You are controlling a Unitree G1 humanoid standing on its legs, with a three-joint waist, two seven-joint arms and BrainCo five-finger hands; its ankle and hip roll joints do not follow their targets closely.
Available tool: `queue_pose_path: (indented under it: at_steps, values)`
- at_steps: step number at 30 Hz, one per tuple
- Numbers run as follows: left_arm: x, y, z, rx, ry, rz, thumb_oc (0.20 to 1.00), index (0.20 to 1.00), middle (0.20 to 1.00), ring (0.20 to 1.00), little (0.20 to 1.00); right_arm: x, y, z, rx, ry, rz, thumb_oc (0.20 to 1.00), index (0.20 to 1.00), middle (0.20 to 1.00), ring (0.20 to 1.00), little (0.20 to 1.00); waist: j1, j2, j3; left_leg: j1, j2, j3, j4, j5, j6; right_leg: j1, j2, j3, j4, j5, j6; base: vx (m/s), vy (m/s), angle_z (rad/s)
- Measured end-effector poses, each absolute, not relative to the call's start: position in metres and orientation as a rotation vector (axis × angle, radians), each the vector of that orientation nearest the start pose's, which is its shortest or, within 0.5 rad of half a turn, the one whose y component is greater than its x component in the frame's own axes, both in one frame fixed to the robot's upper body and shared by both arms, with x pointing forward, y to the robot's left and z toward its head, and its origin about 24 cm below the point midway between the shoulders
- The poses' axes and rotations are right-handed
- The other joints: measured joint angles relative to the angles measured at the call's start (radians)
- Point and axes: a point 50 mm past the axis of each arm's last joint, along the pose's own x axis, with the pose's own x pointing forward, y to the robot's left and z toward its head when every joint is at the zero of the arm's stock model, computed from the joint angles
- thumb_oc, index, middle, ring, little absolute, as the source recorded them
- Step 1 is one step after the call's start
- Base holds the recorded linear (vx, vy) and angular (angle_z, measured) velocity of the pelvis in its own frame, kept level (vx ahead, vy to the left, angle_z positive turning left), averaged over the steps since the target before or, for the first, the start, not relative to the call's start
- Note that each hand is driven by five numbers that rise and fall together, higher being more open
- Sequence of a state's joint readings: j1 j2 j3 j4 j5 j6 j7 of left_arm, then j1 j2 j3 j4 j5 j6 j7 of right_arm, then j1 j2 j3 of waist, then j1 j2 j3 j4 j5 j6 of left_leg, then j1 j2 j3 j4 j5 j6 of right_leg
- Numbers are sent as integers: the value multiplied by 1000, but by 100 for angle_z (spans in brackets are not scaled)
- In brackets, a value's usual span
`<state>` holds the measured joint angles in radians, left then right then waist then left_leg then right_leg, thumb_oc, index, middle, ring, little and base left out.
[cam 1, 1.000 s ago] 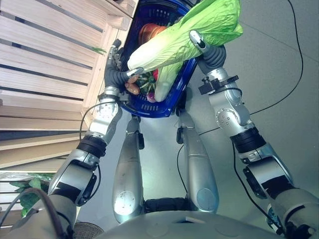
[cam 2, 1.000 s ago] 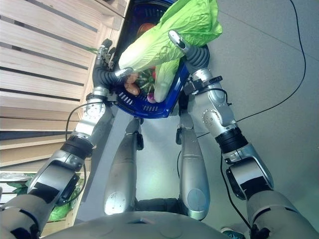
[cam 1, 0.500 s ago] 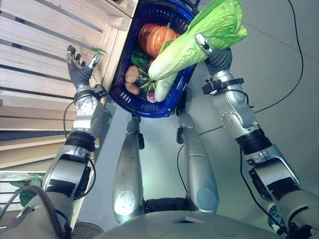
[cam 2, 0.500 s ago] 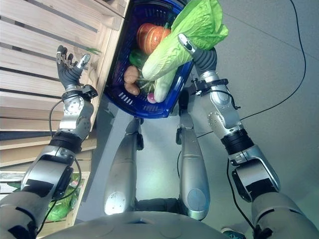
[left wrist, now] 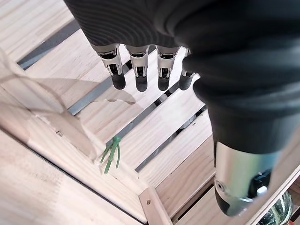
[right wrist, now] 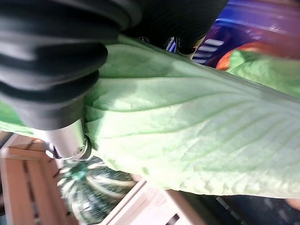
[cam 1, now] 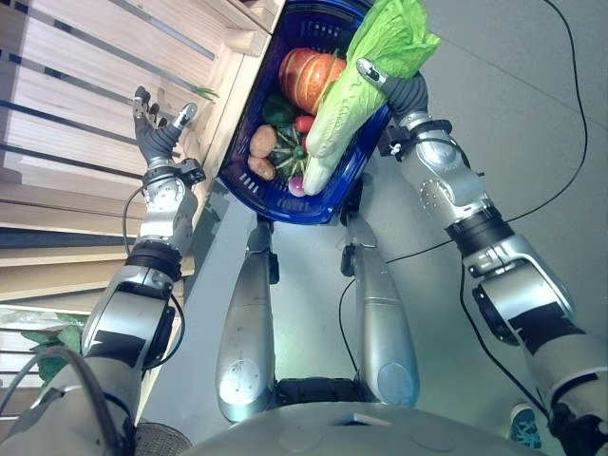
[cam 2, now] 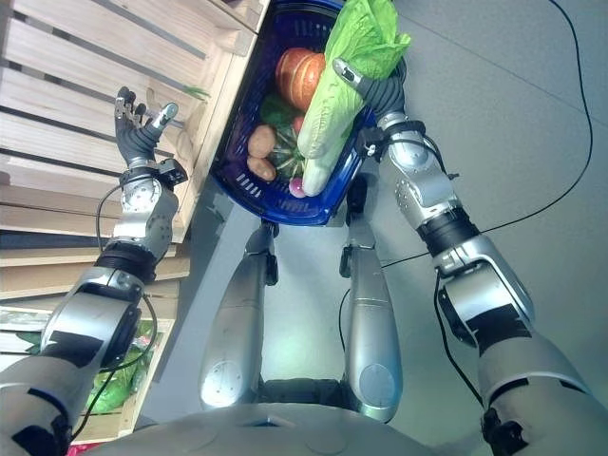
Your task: Pick up fruits and vegetables into the basket
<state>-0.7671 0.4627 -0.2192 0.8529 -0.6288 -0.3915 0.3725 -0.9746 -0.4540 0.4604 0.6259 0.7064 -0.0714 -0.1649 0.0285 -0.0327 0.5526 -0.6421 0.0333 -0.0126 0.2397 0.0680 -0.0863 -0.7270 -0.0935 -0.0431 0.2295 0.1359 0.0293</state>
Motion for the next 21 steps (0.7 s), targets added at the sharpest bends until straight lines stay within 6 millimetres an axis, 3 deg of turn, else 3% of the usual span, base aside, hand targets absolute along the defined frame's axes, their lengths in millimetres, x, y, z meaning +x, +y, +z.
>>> queue_pose_path:
  at_steps: [9,13,17,20,21]
  values:
    - [383,228,144,-53,-262,333,1000,1000,1000,1000,1000,417,-146,195,-76,-75,88,200,200,200,200,200,25,2,1,-14,-2,-26,17,11,-5,2,-5,-26,13,-3,2,16,-15,7]
    - [385,227,146,-40,-256,317,1000,1000,1000,1000,1000,421,-157,173,-77,63,56,200,200,200,200,200,35,7,2,-19,-8,-38,19,13,-5,0,-12,-37,19,-8,-4,14,-1,8]
    - [386,224,145,-28,-254,300,1000,1000,1000,1000,1000,420,-172,152,33,184,18,200,200,200,200,200,40,10,1,-34,-17,-47,24,13,-9,-10,-22,-44,26,-8,-4,8,11,8]
    - [387,220,146,-38,-256,292,1000,1000,1000,1000,1000,420,-176,146,66,217,12,200,200,200,200,200,49,22,2,-58,-22,-49,36,13,-6,-31,-27,-46,36,-8,-3,-1,17,4]
    - [387,219,146,-39,-257,292,1000,1000,1000,1000,1000,420,-175,146,70,222,14,313,313,313,313,313,51,22,2,-62,-23,-49,37,13,-6,-36,-28,-46,39,-8,-3,-5,11,3]
